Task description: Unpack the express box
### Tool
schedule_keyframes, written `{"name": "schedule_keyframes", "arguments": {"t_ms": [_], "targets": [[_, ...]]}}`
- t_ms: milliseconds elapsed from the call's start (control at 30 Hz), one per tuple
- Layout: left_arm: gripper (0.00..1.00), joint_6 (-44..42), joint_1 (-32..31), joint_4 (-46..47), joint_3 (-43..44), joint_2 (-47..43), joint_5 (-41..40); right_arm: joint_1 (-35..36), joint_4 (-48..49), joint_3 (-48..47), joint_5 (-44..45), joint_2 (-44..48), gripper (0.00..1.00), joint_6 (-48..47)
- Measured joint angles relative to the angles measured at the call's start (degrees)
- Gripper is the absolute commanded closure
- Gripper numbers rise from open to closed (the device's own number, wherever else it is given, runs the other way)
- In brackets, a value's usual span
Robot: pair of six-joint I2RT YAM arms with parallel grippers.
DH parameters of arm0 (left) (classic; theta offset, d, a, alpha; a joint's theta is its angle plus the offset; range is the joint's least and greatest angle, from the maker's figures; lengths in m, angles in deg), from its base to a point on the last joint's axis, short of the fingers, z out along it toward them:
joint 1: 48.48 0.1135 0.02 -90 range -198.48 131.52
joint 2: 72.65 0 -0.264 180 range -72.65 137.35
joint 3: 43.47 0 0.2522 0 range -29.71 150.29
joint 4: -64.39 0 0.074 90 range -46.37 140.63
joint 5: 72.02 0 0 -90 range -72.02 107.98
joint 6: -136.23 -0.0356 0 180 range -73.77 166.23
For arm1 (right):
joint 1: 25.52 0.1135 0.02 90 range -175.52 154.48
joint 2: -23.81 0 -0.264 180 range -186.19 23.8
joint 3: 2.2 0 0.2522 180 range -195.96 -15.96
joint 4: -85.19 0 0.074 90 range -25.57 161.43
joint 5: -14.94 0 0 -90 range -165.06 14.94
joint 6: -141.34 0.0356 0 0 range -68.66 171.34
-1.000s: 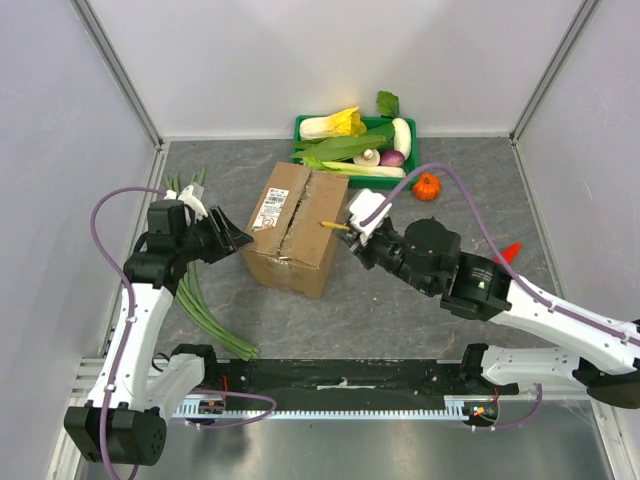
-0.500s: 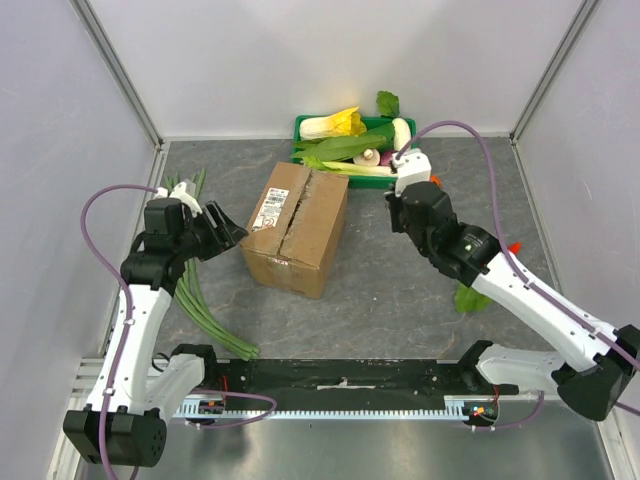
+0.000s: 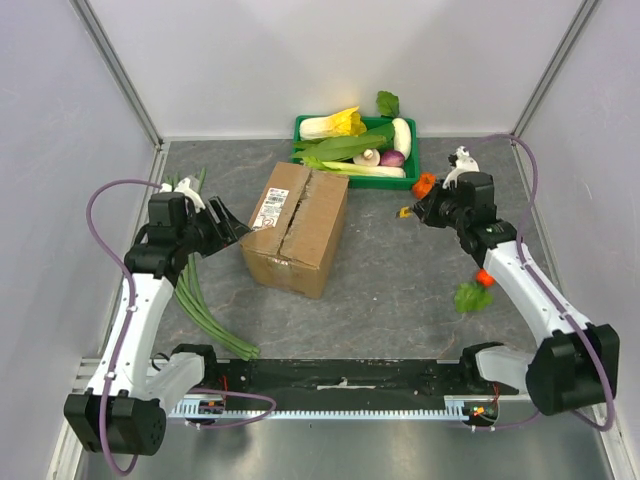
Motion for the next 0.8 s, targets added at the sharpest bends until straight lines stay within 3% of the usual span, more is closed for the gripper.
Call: {"name": "schedule_keyframes", "arguments": {"t_ms": [300,733,800], "targets": [[0.28,0.0,0.0,0.9,0.0,3.3,1.0,-8.0,14.8,5.7,-13.7,-10.7,0.86,12.1],[0.27,0.0,0.0,2.5,1.0,7.2,2.4,-9.3,27.5,6.9,-16.0,-24.2,0.66,21.9],[0.27,-0.1,0.0,2.5,1.6,7.8,2.4,-9.4,27.5,7.1,-15.4,-25.8,0.59,22.1]]}}
